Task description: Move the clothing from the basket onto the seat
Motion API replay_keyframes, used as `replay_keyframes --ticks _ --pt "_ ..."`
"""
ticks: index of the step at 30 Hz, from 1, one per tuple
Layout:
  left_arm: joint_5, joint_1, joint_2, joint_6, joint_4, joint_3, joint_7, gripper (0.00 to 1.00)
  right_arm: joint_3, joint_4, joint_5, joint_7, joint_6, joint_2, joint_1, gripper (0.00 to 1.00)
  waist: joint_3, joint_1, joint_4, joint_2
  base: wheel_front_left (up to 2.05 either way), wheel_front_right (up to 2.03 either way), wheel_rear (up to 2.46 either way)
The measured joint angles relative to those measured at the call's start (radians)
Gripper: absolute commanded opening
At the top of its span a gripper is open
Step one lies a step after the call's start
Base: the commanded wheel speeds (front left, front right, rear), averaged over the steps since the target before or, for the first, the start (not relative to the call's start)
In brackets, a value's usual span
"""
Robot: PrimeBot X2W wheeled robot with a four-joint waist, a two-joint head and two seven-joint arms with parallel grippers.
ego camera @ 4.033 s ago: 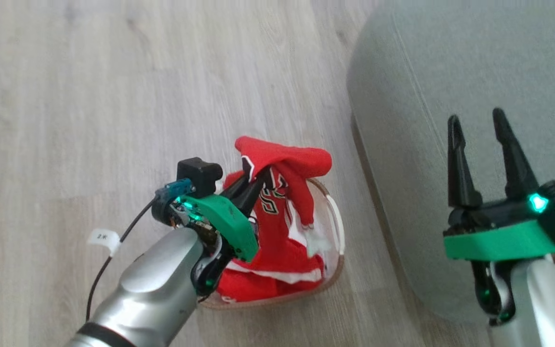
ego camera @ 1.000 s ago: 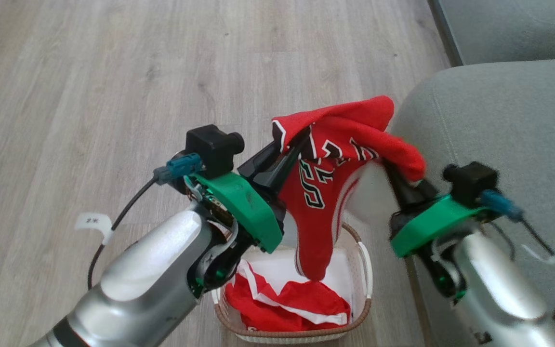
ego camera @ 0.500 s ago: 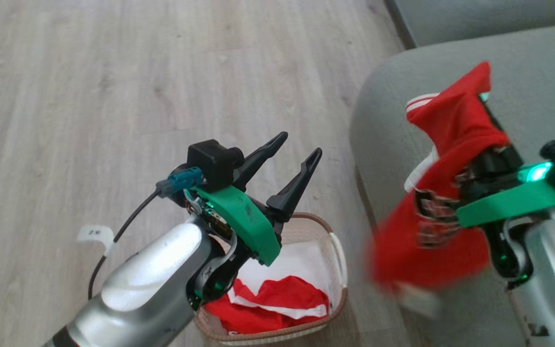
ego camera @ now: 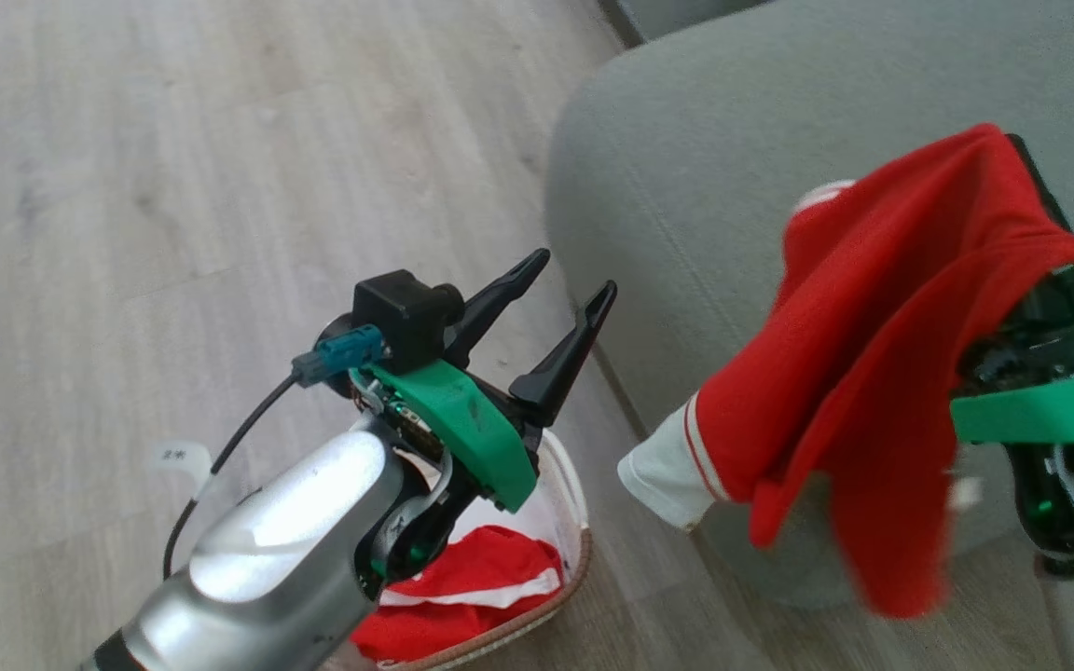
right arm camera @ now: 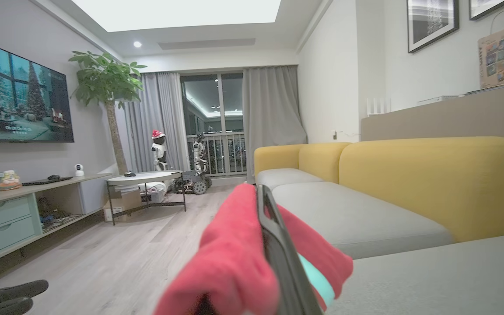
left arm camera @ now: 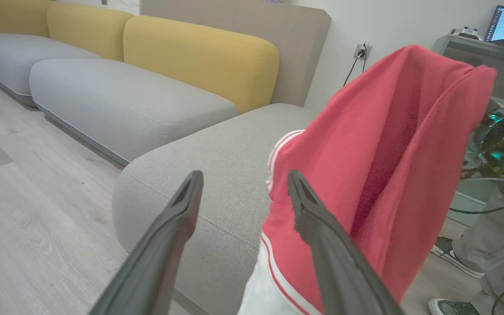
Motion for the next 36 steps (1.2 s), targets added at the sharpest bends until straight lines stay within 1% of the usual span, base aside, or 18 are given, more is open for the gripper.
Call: replay_keyframes --ticks 3,4,9,14,19,23,24,26,28,32,36 --pt "0.008 0.0 0.004 0.001 -0.001 0.001 -0.004 1.0 -0.024 -0.047 -0.008 0.016 0.0 0.013 0.027 0.0 0.009 0.0 -0.04 0.0 0.0 0.0 0.0" --pt "0.012 -0.001 0.006 0.002 -0.001 0.001 -0.005 1.0 -0.035 -0.071 -0.004 0.026 0.0 0.027 0.041 0.0 0.014 0.0 -0.063 0.0 0.0 0.0 0.0" --pt "0.015 -0.001 0.012 0.005 -0.001 0.0 -0.013 1.0 -0.049 -0.115 0.004 0.039 0.0 0.047 0.067 0.0 0.026 0.0 -0.11 0.0 0.0 0.0 0.0" --pt "0.024 -0.005 0.017 0.007 -0.001 -0.001 -0.021 1.0 -0.052 -0.144 0.004 0.048 0.0 0.051 0.07 0.0 0.039 0.0 -0.139 0.0 0.0 0.0 0.0" --pt "0.024 -0.017 0.017 0.007 -0.001 -0.001 -0.021 1.0 -0.051 -0.156 0.004 0.061 0.0 0.048 0.065 0.0 0.047 0.0 -0.153 0.0 0.0 0.0 0.0" --pt "0.025 -0.018 0.017 0.007 -0.001 -0.002 -0.022 1.0 -0.048 -0.154 0.005 0.091 0.0 0.007 0.031 0.0 0.056 0.0 -0.156 0.0 0.0 0.0 0.0" --pt "0.025 -0.018 0.017 0.007 -0.001 -0.002 -0.022 1.0 -0.048 -0.154 0.005 0.091 0.0 0.007 0.031 0.0 0.056 0.0 -0.156 0.0 0.0 0.0 0.0" --pt "0.027 -0.018 0.018 0.007 -0.001 -0.002 -0.021 1.0 -0.037 -0.14 0.015 0.104 0.0 -0.024 -0.022 0.0 0.063 0.0 -0.157 0.0 0.0 0.0 0.0" --pt "0.032 -0.018 0.019 0.007 -0.002 -0.002 -0.021 1.0 -0.015 -0.118 0.029 0.116 0.0 -0.074 -0.097 0.0 0.072 0.0 -0.158 0.0 0.0 0.0 0.0" --pt "0.037 -0.037 0.022 0.008 -0.017 -0.007 -0.01 1.0 0.007 -0.056 0.09 0.122 0.0 -0.165 -0.26 0.0 0.104 0.0 -0.152 0.0 0.0 0.0 0.0" --pt "0.051 -0.083 0.028 0.008 -0.034 -0.008 0.011 1.0 0.047 0.047 0.149 0.12 0.0 -0.248 -0.423 0.0 0.151 0.0 -0.138 0.0 0.0 0.0 0.0"
